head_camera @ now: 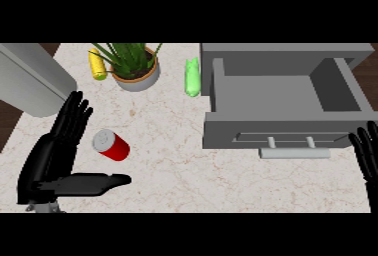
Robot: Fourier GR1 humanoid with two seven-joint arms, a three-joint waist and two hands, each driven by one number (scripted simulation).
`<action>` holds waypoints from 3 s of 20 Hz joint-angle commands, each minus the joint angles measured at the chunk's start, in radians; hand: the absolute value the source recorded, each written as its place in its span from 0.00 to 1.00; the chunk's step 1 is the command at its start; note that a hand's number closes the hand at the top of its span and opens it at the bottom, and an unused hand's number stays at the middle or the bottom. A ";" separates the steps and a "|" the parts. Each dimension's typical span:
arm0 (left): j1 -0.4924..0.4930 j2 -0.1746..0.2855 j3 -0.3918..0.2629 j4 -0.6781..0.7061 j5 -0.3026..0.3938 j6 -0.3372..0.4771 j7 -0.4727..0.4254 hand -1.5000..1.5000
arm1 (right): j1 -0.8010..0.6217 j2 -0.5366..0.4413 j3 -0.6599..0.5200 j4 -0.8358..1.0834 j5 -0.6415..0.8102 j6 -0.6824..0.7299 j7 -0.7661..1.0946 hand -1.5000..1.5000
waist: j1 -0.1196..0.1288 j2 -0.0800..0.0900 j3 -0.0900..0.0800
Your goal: Pick up the can, place it into the drawer and close the drawer
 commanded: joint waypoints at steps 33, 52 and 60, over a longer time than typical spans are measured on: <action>-0.057 0.064 0.161 0.685 -0.011 -0.032 -0.567 0.00 | -0.030 0.058 -0.069 0.007 0.022 0.074 0.004 0.00 | 0.000 0.000 0.000; -0.171 0.106 0.222 1.076 0.018 -0.063 -0.788 0.00 | 0.002 0.071 -0.079 -0.089 0.003 0.096 0.064 0.00 | -0.003 0.001 0.000; -0.245 0.139 0.217 1.105 0.049 -0.098 -0.712 0.00 | -0.027 0.092 -0.034 -0.022 0.056 0.059 0.036 0.00 | -0.002 0.001 0.000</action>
